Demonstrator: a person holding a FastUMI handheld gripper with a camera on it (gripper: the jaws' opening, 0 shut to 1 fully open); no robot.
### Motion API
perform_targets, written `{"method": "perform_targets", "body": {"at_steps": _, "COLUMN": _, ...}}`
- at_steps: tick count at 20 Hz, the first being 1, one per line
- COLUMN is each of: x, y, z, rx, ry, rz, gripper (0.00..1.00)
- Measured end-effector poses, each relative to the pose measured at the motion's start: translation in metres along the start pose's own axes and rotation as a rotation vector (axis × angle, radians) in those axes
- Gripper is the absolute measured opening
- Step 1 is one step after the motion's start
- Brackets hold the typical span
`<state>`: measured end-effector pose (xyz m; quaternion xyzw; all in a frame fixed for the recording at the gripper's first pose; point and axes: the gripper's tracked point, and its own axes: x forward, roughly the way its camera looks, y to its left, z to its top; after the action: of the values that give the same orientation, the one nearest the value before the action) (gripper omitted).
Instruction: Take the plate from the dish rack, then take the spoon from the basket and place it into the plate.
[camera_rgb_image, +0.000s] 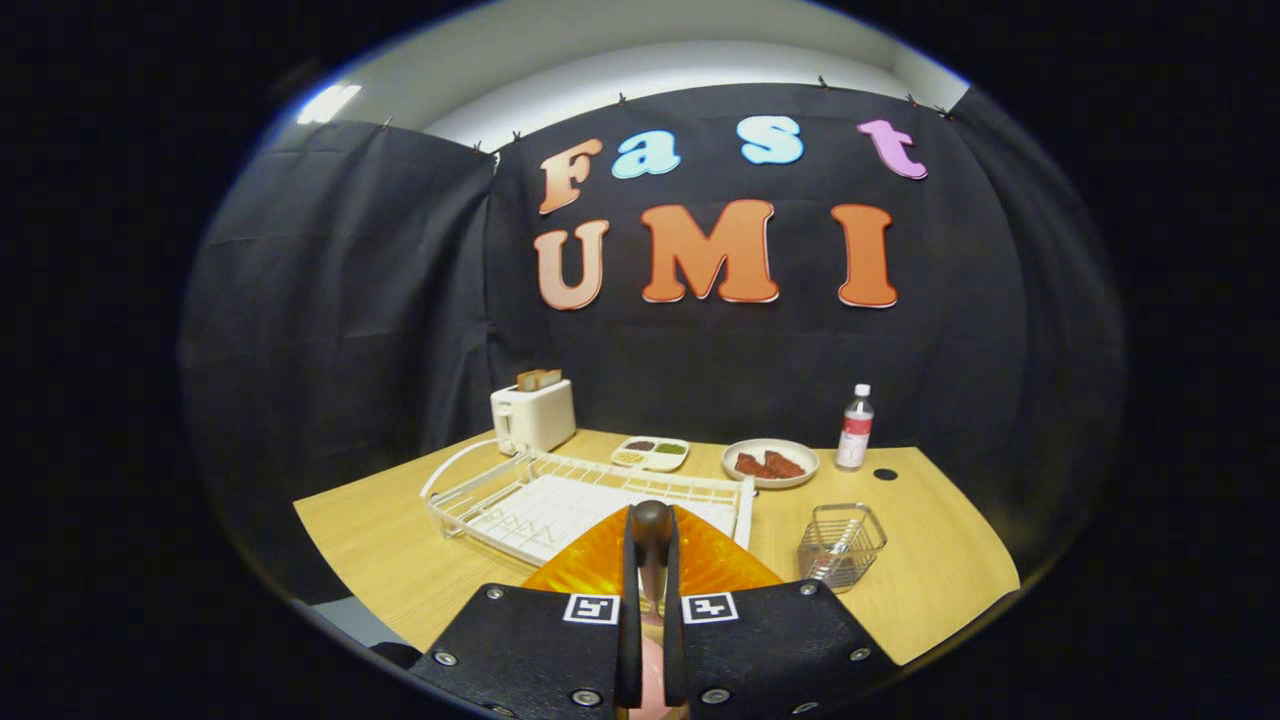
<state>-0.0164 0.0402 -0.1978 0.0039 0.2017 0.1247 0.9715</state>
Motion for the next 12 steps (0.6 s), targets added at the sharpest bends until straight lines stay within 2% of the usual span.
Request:
{"method": "perform_targets", "body": {"at_steps": 6, "x": -0.009, "y": 0.047, "z": -0.050, "rx": 0.002, "ry": 0.053, "rz": 0.146, "gripper": 0.08}}
{"method": "perform_targets", "body": {"at_steps": 12, "x": -0.020, "y": 0.040, "z": -0.063, "rx": 0.057, "ry": 0.041, "rz": 0.187, "gripper": 0.08}}
